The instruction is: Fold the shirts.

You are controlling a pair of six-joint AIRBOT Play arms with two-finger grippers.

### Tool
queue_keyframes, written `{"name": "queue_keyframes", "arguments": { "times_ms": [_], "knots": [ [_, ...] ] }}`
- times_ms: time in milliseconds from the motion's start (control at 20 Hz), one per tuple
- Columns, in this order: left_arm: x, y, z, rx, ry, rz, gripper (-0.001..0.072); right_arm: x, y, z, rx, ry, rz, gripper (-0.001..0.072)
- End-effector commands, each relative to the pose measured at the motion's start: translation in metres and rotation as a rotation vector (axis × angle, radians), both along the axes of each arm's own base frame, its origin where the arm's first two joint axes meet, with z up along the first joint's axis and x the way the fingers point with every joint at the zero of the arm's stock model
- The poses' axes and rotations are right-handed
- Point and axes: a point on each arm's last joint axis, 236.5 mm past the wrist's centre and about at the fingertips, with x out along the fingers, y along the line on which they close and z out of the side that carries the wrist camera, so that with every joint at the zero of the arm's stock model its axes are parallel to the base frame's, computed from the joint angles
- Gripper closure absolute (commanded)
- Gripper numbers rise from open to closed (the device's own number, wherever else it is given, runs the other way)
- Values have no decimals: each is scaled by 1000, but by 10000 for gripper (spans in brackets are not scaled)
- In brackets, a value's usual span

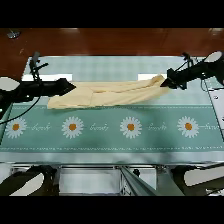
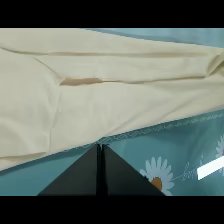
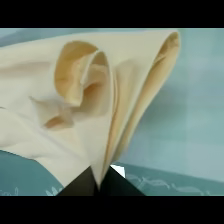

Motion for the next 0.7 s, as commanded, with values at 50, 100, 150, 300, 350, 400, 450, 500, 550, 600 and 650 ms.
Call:
{"name": "queue_keyframes", "arguments": {
  "times_ms": [50, 100, 150, 300, 350, 400, 450, 500, 550, 600, 650],
  "knots": [
    [-5, -68, 5, -4, -64, -88, 689, -53, -16, 63, -165, -140, 36, 683],
    [-6, -90, 3, -9, -62, -115, 689, -69, -13, 75, -171, -165, 35, 683],
    [-6, -113, 1, -11, -63, -155, 689, -87, -10, 82, -175, -182, 36, 683],
    [-16, -198, -13, -25, -25, -304, 689, -130, 1, 94, -163, -208, 24, 683],
    [-22, -227, -22, -28, -6, -350, 689, -139, 2, 98, -167, -225, 12, 683],
    [-30, -252, -34, -35, 32, -380, 689, -146, 3, 103, -170, -239, 5, 682],
    [-42, -277, -48, -40, 81, -414, 689, -150, 4, 110, -172, -258, -3, 683],
    [-55, -298, -61, -39, 124, -454, 689, -151, 5, 116, -171, -277, -15, 682],
    [-71, -316, -74, -34, 165, -499, 689, -153, 5, 121, -173, -294, -21, 683],
    [-87, -331, -88, -26, 212, -543, 689, -155, 6, 124, -174, -302, -22, 682],
    [-103, -343, -100, -20, 260, -576, 689, -157, 7, 127, -171, -308, -20, 682]
  ]
}}
